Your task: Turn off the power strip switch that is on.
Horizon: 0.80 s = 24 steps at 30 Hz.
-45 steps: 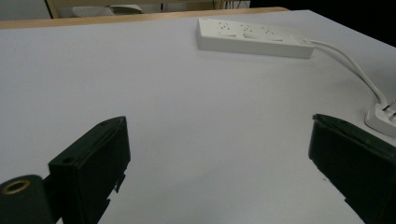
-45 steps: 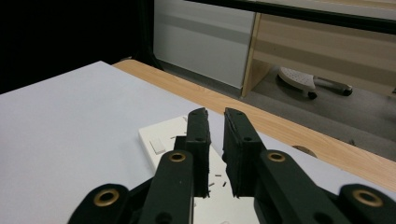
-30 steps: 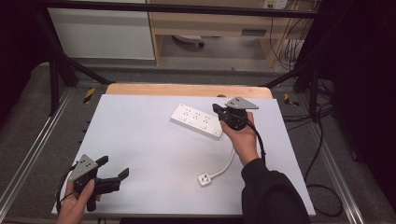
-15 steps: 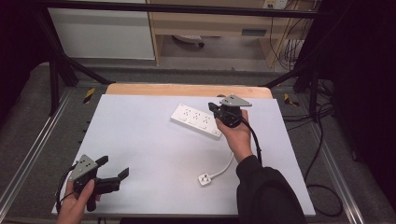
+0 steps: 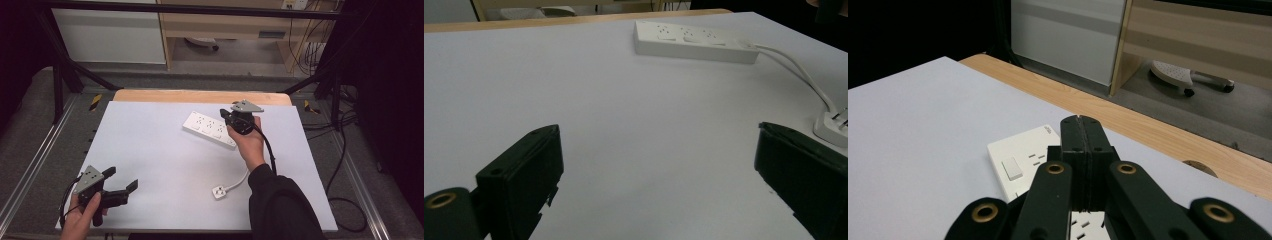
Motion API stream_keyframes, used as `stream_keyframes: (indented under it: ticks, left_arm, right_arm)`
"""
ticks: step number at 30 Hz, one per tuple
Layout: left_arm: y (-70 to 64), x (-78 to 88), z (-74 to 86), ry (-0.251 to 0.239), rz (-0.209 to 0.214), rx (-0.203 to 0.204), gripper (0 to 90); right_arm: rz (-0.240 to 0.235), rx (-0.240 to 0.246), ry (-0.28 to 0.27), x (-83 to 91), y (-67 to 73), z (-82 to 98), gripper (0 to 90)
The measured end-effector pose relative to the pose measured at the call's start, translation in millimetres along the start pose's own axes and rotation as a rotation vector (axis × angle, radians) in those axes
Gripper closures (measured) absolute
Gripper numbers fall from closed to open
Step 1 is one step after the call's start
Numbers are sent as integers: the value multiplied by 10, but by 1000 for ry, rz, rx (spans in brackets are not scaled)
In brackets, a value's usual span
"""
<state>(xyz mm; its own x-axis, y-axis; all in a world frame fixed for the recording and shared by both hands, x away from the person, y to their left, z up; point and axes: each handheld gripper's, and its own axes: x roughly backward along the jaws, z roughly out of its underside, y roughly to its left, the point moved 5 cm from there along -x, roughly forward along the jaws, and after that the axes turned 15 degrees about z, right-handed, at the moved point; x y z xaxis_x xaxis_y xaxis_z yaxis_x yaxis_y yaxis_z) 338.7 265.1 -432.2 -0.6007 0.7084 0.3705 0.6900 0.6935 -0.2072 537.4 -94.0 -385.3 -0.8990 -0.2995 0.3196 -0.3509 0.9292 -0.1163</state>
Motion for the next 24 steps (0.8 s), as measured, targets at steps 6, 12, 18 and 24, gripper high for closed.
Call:
stream_keyframes:
  ticks: [6,12,18,24]
  left_arm:
    - [-1,0,-1,1,-2,-2,54]
    - [0,1,-2,2,-2,-4,54]
    - [1,0,-2,1,-3,-3,54]
    - [5,3,-3,1,-3,-2,54]
  right_arm:
    - [3,-4,16,-85,8,52,900]
    - [4,-15,30,-163,33,103,900]
    - [2,-20,46,-230,68,150,900]
    - [-7,-17,61,-305,125,180,900]
